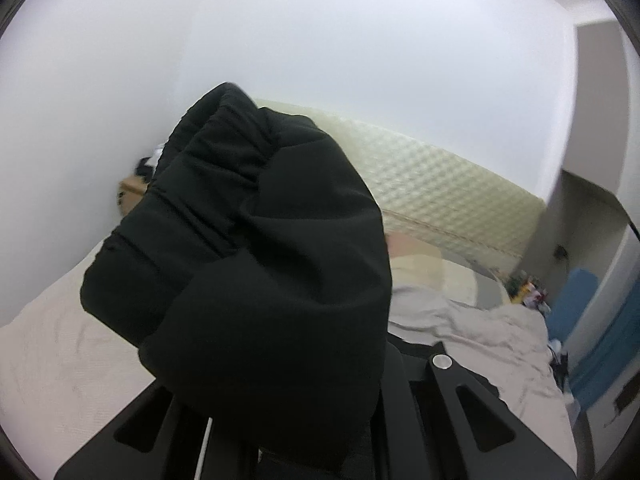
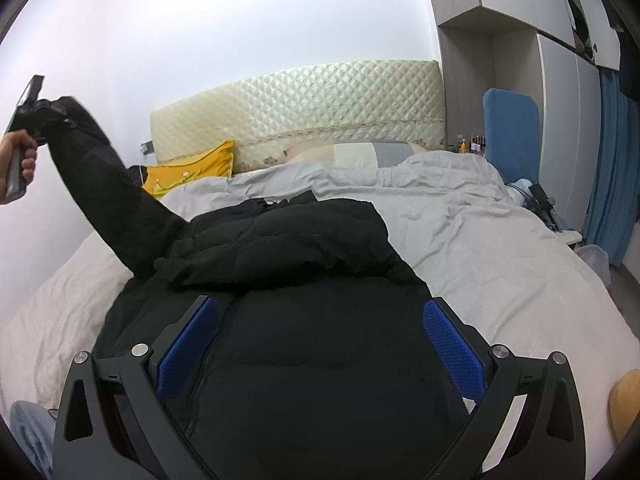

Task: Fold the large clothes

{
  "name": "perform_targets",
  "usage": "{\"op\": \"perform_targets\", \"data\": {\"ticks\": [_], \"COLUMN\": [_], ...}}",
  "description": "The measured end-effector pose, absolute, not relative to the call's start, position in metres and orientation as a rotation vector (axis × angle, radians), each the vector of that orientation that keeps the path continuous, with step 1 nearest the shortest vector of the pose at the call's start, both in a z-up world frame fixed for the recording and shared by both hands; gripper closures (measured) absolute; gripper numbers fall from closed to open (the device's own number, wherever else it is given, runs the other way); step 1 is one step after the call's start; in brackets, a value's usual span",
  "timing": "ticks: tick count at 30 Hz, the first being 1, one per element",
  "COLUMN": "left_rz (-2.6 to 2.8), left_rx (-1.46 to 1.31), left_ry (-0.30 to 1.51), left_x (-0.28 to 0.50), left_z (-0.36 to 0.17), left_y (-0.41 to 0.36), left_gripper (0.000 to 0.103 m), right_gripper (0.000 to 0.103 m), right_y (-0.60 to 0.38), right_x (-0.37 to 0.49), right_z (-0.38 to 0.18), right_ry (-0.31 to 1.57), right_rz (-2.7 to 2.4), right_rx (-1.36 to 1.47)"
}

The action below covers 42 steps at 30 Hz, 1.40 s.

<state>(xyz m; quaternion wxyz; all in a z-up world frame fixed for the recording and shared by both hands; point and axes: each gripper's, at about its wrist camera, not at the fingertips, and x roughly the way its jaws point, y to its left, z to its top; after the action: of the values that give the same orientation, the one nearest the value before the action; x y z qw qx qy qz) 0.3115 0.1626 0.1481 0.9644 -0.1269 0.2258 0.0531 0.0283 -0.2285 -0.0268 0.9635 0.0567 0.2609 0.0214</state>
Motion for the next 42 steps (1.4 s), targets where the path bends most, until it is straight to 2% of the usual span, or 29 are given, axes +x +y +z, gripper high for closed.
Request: {"op": "perform_targets", "data": {"ticks": [10,21,36,42], "left_rz": [-0.055,-0.186,-0.290,-0.304], "left_rx": [-0.188,-0.071,-0.027,0.038], "left_ry": [0.482,0.538,0.714,0.788], "left_x": [0.323,0.349,0.379,0.388], "left_z": [0.139,0.050,-0.093,-0.119], "left_y": [0.007,-0.145,-0.224,-0.227], "left_gripper": [0.093,0.093,0.093,0.093], "right_gripper": [0.000,0.000,0.000,0.000], "right_y": [-0.275,-0.298,-0.315,-0.323], "right_x": [0.030,0.039,0.050,0.053], "right_z": [-0.017,-0.029,-0.049,-0.055], "right_ry": [0.482,0.503,0.524,0.532], "right_rz": [0.017,0.038,0.052,0.043], "right_rx": [0.176,0.275,0.350,0.381]}}
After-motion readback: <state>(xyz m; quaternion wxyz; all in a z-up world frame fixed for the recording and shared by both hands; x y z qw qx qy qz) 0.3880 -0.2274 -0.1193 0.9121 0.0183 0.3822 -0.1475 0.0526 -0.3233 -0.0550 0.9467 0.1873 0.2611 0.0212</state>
